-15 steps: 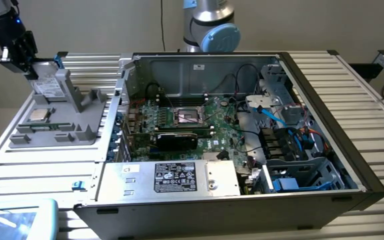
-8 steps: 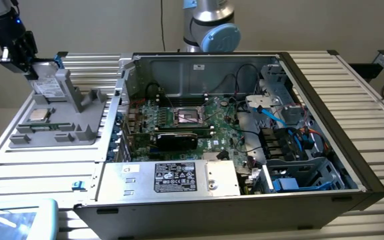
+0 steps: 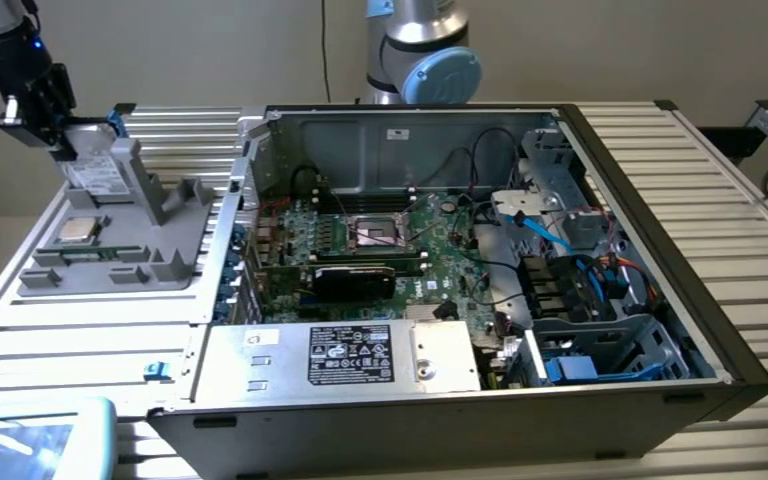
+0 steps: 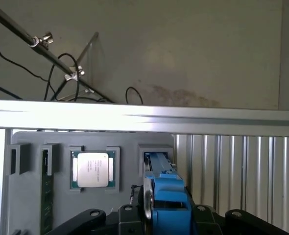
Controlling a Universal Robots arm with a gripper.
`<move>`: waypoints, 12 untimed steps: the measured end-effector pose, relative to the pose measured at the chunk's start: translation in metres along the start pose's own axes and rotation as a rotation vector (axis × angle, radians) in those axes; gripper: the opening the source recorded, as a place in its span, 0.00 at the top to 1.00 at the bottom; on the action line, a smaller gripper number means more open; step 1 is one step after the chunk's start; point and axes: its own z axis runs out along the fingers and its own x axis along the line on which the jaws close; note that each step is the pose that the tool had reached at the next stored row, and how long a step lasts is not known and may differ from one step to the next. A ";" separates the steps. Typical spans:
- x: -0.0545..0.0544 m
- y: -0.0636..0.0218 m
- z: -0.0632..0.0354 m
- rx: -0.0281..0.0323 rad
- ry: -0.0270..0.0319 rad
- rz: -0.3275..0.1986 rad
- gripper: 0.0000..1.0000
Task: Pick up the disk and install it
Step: 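Pick up the disk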
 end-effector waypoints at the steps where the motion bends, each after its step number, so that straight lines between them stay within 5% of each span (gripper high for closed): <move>1: 0.000 0.0000 0.0001 -0.0017 -0.0002 0.001 0.62; 12: 0.000 0.0000 0.0001 -0.0025 0.0040 0.001 0.62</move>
